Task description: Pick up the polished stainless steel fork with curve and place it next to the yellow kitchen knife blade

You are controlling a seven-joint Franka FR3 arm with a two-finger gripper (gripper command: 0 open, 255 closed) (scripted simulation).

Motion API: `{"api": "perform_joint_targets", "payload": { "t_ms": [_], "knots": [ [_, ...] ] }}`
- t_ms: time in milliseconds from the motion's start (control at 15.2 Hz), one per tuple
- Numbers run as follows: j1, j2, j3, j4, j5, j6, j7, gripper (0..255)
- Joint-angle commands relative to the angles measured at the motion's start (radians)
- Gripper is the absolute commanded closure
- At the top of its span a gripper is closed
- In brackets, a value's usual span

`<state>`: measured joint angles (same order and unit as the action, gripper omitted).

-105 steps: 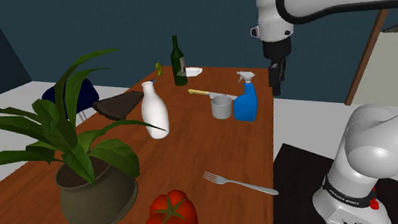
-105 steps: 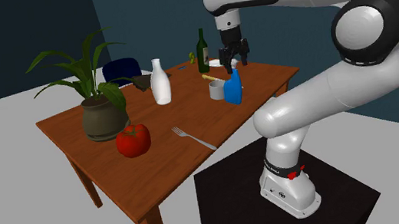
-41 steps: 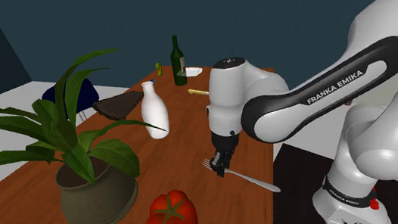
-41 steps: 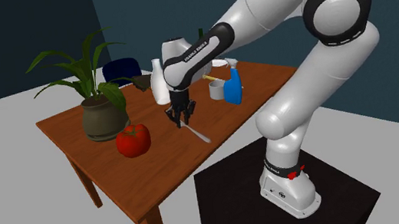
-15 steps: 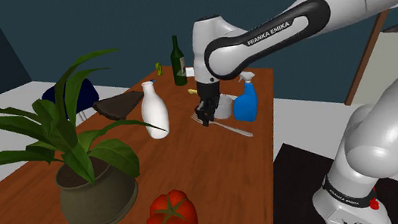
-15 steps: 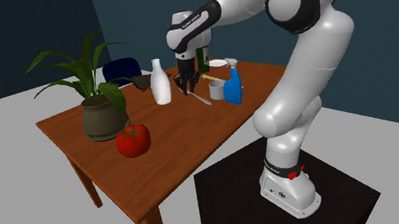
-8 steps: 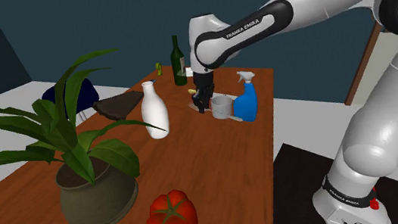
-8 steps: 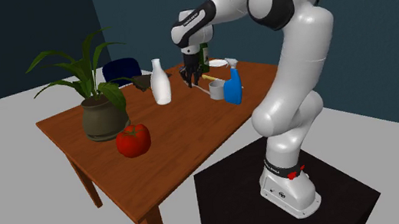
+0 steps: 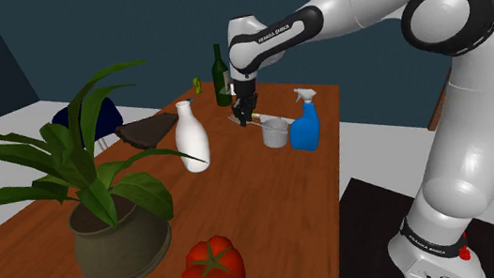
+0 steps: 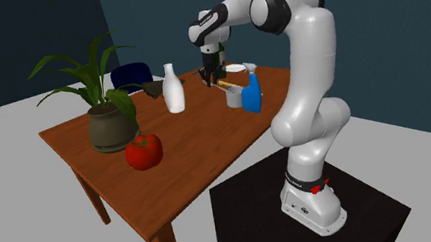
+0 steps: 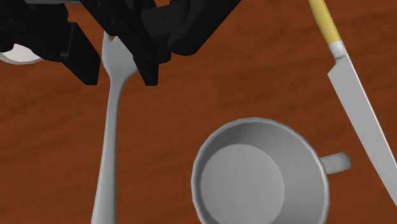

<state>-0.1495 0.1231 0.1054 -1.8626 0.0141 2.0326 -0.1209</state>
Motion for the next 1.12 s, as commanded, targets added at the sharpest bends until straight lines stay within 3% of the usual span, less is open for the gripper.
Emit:
{"api": "perform_joint_targets", "payload": {
  "t_ms": [0, 1056],
  "knots": [
    [-0.015, 0.057, -0.013, 0.084, -0.003, -0.027, -0.027, 255],
    [-0.016, 0.137, -0.017, -0.015, -0.009, 0.151, -0.033, 255]
  ]
}}
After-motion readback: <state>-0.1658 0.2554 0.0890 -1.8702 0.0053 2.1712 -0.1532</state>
